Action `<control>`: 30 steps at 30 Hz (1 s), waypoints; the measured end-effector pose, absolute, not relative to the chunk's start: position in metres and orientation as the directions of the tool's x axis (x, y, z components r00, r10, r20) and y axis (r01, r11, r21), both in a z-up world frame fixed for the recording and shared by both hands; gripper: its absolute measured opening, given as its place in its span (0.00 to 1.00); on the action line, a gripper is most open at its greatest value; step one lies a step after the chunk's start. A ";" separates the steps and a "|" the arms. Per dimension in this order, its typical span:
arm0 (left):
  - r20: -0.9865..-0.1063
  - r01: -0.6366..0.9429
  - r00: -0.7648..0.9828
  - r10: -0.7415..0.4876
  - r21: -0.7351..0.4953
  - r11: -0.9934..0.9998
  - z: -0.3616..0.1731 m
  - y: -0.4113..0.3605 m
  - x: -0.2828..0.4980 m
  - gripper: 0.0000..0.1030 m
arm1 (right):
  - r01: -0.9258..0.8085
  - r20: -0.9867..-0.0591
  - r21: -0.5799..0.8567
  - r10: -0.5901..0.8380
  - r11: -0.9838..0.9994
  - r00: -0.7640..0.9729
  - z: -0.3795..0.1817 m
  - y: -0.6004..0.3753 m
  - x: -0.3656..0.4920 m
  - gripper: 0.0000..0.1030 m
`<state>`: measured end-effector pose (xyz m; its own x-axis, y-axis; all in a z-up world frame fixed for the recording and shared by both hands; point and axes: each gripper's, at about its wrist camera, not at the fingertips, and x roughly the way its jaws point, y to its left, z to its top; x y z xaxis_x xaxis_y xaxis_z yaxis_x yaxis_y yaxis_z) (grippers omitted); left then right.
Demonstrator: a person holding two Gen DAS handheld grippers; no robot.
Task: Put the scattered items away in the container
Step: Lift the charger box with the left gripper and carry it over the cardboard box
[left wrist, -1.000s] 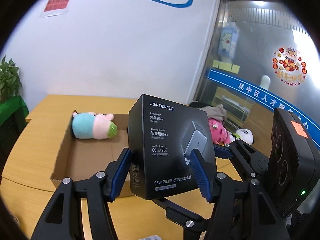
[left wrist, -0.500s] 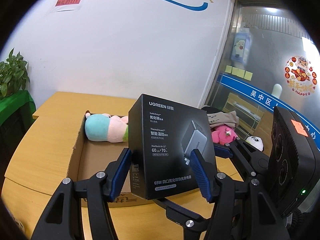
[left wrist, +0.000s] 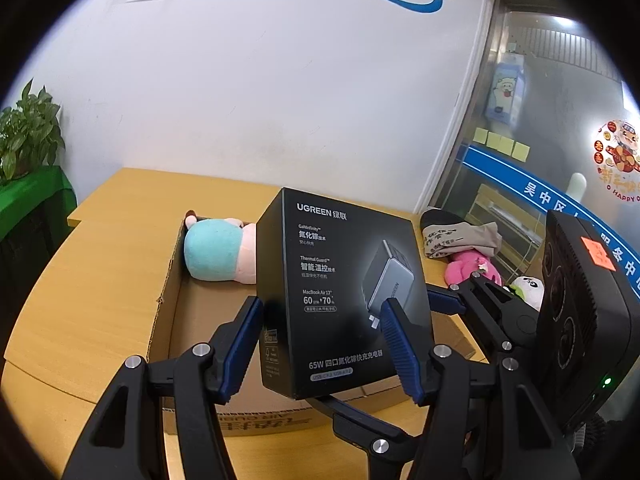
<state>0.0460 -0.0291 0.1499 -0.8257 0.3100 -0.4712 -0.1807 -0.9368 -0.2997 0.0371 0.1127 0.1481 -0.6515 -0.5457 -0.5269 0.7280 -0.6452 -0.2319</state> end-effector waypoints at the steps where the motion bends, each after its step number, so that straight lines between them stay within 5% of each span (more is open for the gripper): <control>1: -0.474 -0.180 -0.824 0.311 -0.301 -0.936 0.147 -0.031 0.043 0.58 | 0.730 -0.530 -0.230 -0.546 -0.644 -0.649 0.146 0.110 0.033 0.98; 30: -0.541 -0.145 -0.789 0.292 -0.298 -0.944 0.100 -0.055 -0.024 0.58 | 0.757 -0.602 -0.189 -0.536 -0.625 -0.592 0.093 0.083 -0.042 0.98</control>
